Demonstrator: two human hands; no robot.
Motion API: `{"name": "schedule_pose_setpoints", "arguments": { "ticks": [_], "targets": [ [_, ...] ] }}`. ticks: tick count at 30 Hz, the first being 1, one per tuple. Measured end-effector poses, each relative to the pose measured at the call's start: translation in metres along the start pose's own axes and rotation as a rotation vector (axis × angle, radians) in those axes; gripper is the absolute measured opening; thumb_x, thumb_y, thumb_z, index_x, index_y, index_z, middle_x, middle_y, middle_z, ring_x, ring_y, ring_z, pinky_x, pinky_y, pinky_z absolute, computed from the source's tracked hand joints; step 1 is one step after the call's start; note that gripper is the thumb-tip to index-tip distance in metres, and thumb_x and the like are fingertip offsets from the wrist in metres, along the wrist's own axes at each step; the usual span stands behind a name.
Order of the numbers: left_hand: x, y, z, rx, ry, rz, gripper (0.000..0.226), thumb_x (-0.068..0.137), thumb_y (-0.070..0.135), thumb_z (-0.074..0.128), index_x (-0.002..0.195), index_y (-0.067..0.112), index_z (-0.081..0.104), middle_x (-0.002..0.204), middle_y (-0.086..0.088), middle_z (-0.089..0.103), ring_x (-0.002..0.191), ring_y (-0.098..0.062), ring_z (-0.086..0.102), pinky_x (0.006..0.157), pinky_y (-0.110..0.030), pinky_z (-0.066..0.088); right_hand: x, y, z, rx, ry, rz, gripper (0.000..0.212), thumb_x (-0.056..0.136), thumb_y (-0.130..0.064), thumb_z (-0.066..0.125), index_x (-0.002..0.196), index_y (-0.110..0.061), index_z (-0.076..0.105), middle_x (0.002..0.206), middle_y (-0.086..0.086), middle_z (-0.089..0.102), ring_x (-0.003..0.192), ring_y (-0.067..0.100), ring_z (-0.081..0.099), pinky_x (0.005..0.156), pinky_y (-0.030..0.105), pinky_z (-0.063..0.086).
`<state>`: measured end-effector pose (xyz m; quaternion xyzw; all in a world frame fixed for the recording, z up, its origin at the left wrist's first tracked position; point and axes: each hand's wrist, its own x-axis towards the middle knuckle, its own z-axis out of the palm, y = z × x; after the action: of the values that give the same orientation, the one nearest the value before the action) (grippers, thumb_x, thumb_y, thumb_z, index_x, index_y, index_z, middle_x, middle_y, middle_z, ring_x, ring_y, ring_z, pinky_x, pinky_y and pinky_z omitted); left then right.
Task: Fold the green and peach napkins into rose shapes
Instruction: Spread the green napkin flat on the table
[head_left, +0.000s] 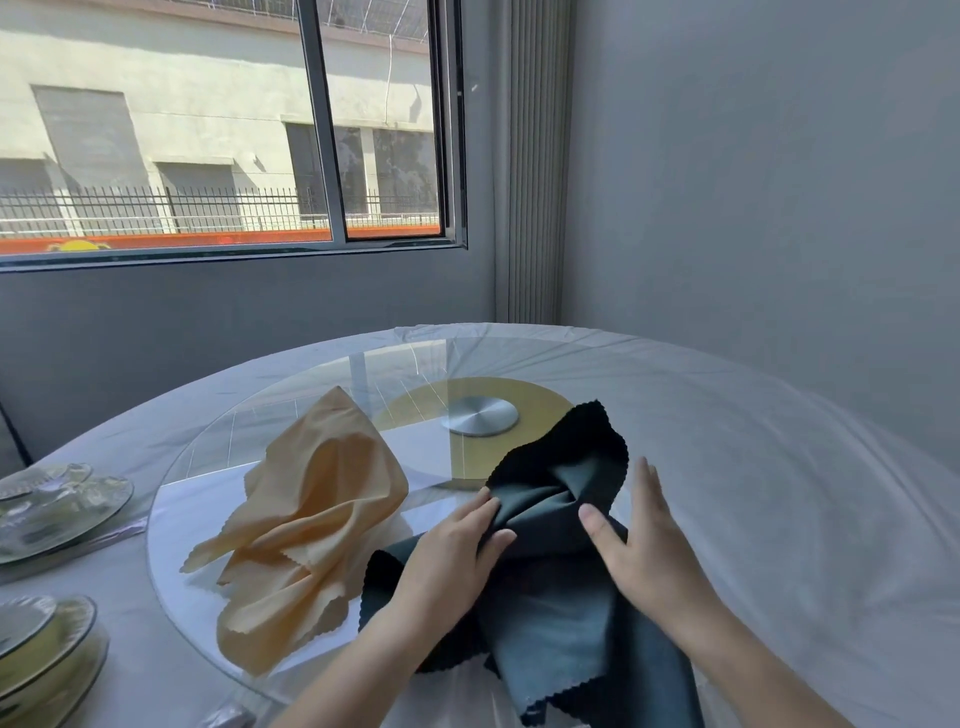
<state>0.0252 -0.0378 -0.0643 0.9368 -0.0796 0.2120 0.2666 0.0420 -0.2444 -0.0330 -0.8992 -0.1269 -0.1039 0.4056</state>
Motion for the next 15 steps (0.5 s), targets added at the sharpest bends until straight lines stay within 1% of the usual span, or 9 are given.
{"name": "schedule_pose_setpoints", "arguments": {
  "ticks": [2,3,5,7,8,10,11,13,15],
  "targets": [
    [-0.005,0.002,0.001,0.060,-0.081,-0.027,0.057,0.095,0.049,0.041,0.144,0.021,0.034,0.154,0.008,0.025,0.139,-0.011,0.029,0.109,-0.020,0.026,-0.032,0.000,0.005,-0.166,-0.107,-0.117,0.089,0.087,-0.059,0.039,0.148,-0.017,-0.009,0.157,-0.003,-0.008,0.143,0.007,0.000,0.107,0.013,0.001],
    [-0.007,0.003,0.002,0.100,-0.124,-0.041,0.062,0.094,0.051,0.040,0.147,0.020,0.028,0.156,0.007,0.019,0.140,-0.012,0.026,0.110,-0.023,0.026,-0.044,0.003,0.008,-0.261,-0.191,-0.167,0.091,0.081,-0.070,0.029,0.148,-0.021,-0.009,0.156,-0.007,-0.009,0.143,0.004,-0.004,0.107,0.013,-0.003],
    [-0.011,0.005,0.005,0.169,-0.208,-0.078,0.073,0.092,0.057,0.038,0.150,0.018,0.016,0.158,0.004,0.008,0.142,-0.014,0.020,0.111,-0.027,0.025,-0.061,0.005,0.010,-0.399,-0.364,-0.215,0.097,0.062,-0.083,0.008,0.147,-0.036,-0.005,0.156,-0.010,-0.011,0.142,0.004,-0.008,0.110,0.017,-0.003],
    [-0.013,0.004,0.007,0.204,-0.276,-0.121,0.081,0.090,0.062,0.036,0.151,0.015,0.008,0.159,0.000,0.000,0.144,-0.016,0.015,0.113,-0.029,0.023,-0.067,0.010,0.010,-0.450,-0.471,-0.202,0.097,0.053,-0.086,0.002,0.143,-0.050,0.004,0.157,-0.009,-0.006,0.144,0.009,-0.007,0.114,0.024,-0.001],
    [-0.014,0.003,0.007,0.210,-0.300,-0.147,0.083,0.090,0.064,0.033,0.151,0.014,0.006,0.159,-0.002,-0.001,0.144,-0.017,0.013,0.114,-0.030,0.022,-0.067,0.014,0.008,-0.448,-0.489,-0.191,0.096,0.051,-0.087,0.002,0.141,-0.054,0.009,0.158,-0.008,-0.003,0.144,0.010,-0.006,0.115,0.025,0.002],
    [-0.016,-0.002,0.007,0.200,-0.329,-0.193,0.082,0.091,0.064,0.027,0.151,0.013,0.005,0.159,-0.004,-0.001,0.145,-0.018,0.011,0.115,-0.031,0.020,-0.067,0.023,0.002,-0.412,-0.463,-0.165,0.088,0.058,-0.087,0.006,0.138,-0.055,0.021,0.157,-0.011,0.005,0.144,0.005,-0.002,0.115,0.024,0.009],
    [-0.018,-0.004,0.006,0.198,-0.335,-0.205,0.080,0.091,0.064,0.024,0.151,0.014,0.005,0.159,-0.005,-0.001,0.145,-0.017,0.009,0.115,-0.031,0.019,-0.066,0.028,-0.001,-0.395,-0.449,-0.165,0.074,0.069,-0.082,0.016,0.137,-0.055,0.026,0.156,-0.014,0.009,0.143,0.003,0.001,0.114,0.023,0.013],
    [-0.020,-0.011,0.004,0.200,-0.326,-0.209,0.081,0.088,0.069,0.017,0.151,0.018,0.006,0.159,-0.003,0.001,0.145,-0.014,0.008,0.114,-0.032,0.023,-0.066,0.036,-0.008,-0.383,-0.427,-0.178,0.043,0.092,-0.058,0.032,0.135,-0.053,0.032,0.155,-0.017,0.013,0.142,-0.001,0.004,0.113,0.022,0.018],
    [-0.021,-0.017,0.001,0.190,-0.289,-0.188,0.079,0.085,0.071,0.015,0.150,0.027,0.007,0.159,0.001,0.004,0.144,-0.013,0.015,0.107,-0.033,0.033,-0.066,0.043,-0.015,-0.387,-0.424,-0.180,0.038,0.097,-0.045,0.036,0.134,-0.052,0.035,0.154,-0.017,0.016,0.141,-0.002,0.007,0.113,0.021,0.019]
  ]
}}
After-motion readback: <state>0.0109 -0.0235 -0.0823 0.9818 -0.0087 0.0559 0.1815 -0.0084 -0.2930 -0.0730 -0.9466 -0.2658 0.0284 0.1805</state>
